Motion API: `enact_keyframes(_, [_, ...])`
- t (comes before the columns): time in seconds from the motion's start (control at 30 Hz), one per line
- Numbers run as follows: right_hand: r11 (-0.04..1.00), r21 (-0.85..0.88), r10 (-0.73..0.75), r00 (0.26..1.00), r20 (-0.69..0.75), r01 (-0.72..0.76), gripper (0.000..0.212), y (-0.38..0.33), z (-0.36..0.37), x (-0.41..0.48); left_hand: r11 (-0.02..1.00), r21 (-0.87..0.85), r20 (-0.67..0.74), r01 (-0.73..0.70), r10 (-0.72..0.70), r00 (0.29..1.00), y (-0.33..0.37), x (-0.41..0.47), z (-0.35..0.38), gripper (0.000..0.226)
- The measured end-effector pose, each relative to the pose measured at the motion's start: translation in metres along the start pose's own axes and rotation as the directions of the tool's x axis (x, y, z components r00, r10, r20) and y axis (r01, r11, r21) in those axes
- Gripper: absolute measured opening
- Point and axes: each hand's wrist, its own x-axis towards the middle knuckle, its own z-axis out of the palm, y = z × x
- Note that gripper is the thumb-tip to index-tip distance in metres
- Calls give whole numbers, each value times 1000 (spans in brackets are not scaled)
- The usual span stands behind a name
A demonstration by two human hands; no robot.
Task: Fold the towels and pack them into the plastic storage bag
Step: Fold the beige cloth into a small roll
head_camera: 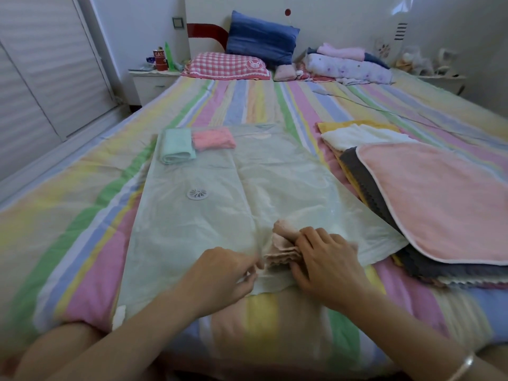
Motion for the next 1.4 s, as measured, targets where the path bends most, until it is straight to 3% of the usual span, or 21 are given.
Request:
enact_keyframes(0.13, [998,23,64,998,-19,-64,59,7,7,0,990,106,31,-90,87,996,2,-2,1,13])
enact_keyframes(0.23, [995,22,99,994,50,-100,44,14,4,3,984,138,63,-115,107,992,-2,-1,4,26])
enact_keyframes(0.3, [973,174,155,988,4,-153,24,17,0,7,993,103,28,-58,56,998,-4,-1,5,28])
enact_keyframes(0.33, [924,339,207,977,-53,-178,13,18,-6,8,998,58,2,-18,18,1000,-3,-1,4,29])
enact_keyframes(0.4, [744,656,339,918,-207,-127,24,12,-25,8,995,-55,-24,86,-88,996,0,-1,1,31])
enact_keyframes(0.43, [702,712,352,885,-305,-34,20,7,-38,6,982,-116,-16,146,-149,989,3,-1,-3,32])
enact_keyframes(0.5, [793,583,195,834,-516,175,11,-8,-56,-1,935,-244,-13,256,-267,964,6,-2,-11,31])
enact_keyframes(0.57, [886,295,-119,790,-601,358,22,-22,-55,-8,881,-354,-43,314,-350,936,6,-3,-22,28])
enact_keyframes(0.63, [885,81,-359,781,-511,459,20,-25,-38,-11,826,-464,-64,322,-393,917,6,-2,-35,31])
enact_keyframes(0.7, [895,8,-411,830,-376,447,19,-21,-14,-13,763,-568,-61,309,-413,909,9,-1,-48,31])
enact_keyframes(0.77, [925,52,-351,900,-257,376,23,-13,2,-11,702,-650,-49,292,-422,905,13,-1,-60,31])
enact_keyframes(0.83, [964,163,-199,977,-81,210,31,-11,3,-6,648,-714,-32,265,-408,912,17,0,-69,31])
enact_keyframes(0.93, [931,364,2,993,117,-45,25,-16,-11,15,580,-784,-21,219,-378,926,23,3,-84,31])
enact_keyframes(1.0, [784,576,141,969,203,-234,35,-22,-25,33,525,-831,-19,185,-360,933,24,5,-95,32])
enact_keyframes(1.03, [647,680,208,938,277,-345,34,-23,-30,44,494,-853,-21,167,-352,936,24,7,-100,32])
enact_keyframes(1.1, [279,822,279,861,425,-496,24,-25,-31,70,417,-899,-17,129,-329,944,22,11,-110,34])
enact_keyframes(1.17, [-41,831,290,789,542,-555,19,-29,-28,100,312,-943,22,116,-289,957,18,16,-120,36])
enact_keyframes(1.2, [-144,830,295,777,556,-539,19,-29,-25,115,251,-960,58,125,-258,964,14,19,-125,35])
enact_keyframes(1.3, [-232,836,219,810,544,-498,23,-30,-7,157,41,-987,149,157,-149,978,-8,31,-139,35])
enact_keyframes(1.4, [-314,838,137,852,506,-447,37,-24,11,196,-57,-992,120,109,-256,959,-48,45,-147,31])
